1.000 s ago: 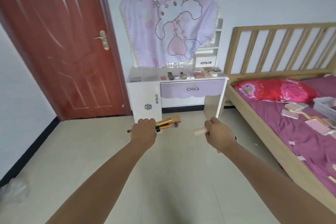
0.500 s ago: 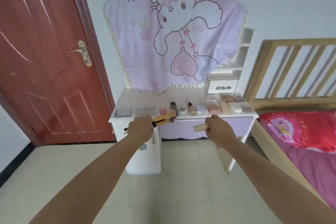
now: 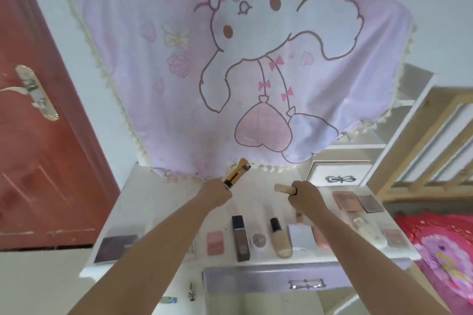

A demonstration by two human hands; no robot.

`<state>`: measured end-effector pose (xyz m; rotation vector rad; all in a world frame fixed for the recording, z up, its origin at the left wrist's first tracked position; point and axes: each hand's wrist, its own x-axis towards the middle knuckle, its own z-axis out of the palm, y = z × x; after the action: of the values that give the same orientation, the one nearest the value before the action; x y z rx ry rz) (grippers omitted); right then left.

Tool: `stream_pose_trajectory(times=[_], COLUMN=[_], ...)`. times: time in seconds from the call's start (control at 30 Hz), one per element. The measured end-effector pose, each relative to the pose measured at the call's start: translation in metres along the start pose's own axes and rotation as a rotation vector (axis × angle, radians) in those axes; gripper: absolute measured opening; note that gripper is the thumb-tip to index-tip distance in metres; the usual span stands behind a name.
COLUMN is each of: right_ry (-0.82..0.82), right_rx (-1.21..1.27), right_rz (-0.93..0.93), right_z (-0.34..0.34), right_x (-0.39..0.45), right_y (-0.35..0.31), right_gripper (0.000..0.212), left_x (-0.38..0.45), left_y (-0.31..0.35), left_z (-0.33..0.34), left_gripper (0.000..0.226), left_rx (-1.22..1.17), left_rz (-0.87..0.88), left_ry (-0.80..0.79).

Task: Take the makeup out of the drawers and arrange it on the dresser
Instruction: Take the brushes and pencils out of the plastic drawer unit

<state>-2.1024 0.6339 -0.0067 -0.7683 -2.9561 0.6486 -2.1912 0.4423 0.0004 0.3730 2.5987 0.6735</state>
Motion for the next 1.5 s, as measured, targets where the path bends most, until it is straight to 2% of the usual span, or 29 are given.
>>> stream_pose_trajectory(times=[0.2,0.3,0.37,0.4,0.5,0.53,0.83,1.03,1.2,1.3,1.4,1.5], right_ry=[-0.258,-0.403,-0.466,-0.472,-0.484,-0.488,-0.435,-0.428,-0.376,-0.386,-0.378,-0.333], right_rx=[0.074,0.101,0.150,0.151,0.113,0.105,0.118,0.064,-0.112,-0.093,-0.098,-0.121], right_rz=[0.146,0.181,0.179,0.170,0.131,0.111,-0.024,-0.082,-0.168,-0.205,-0.386,-0.715], right_z=[0.055,0.082,0.095,0.103,0.118,0.123,0.145,0.145,0.134,0.127,0.123,0.122], right_x=[0.125,0.175,0.196,0.207,0.228,0.233,0.245,0.231,0.208,0.183,0.134,0.046], right_y=[0.023,0.032,0.038,0.041,0.044,0.044,0.046,0.038,0.022,-0.006,-0.057,-0.120], right_gripper=[0.025,0.011,0.022,0.026,0.015,0.017,0.032,0.055,0.054,0.051,0.049,0.050], left_x=[0.105,0.149,0.169,0.179,0.204,0.209,0.223,0.203,0.161,0.114,0.043,-0.056], left_y=[0.018,0.025,0.029,0.030,0.034,0.035,0.036,0.026,0.005,-0.017,-0.047,-0.080], left_z=[0.045,0.068,0.081,0.087,0.103,0.107,0.127,0.122,0.105,0.088,0.060,0.032], left_gripper=[0.027,0.019,0.013,0.016,0.028,0.028,0.029,0.038,0.037,0.040,0.042,0.042], left_rx=[-0.065,-0.056,-0.054,-0.064,-0.116,-0.125,-0.054,0.067,0.129,0.179,0.254,0.309], left_rz=[-0.139,-0.243,-0.316,-0.347,-0.443,-0.473,-0.559,-0.529,-0.499,-0.503,-0.561,-0.658], left_ry=[-0.017,-0.094,-0.127,-0.146,-0.193,-0.195,-0.067,0.001,0.041,0.100,0.203,0.339])
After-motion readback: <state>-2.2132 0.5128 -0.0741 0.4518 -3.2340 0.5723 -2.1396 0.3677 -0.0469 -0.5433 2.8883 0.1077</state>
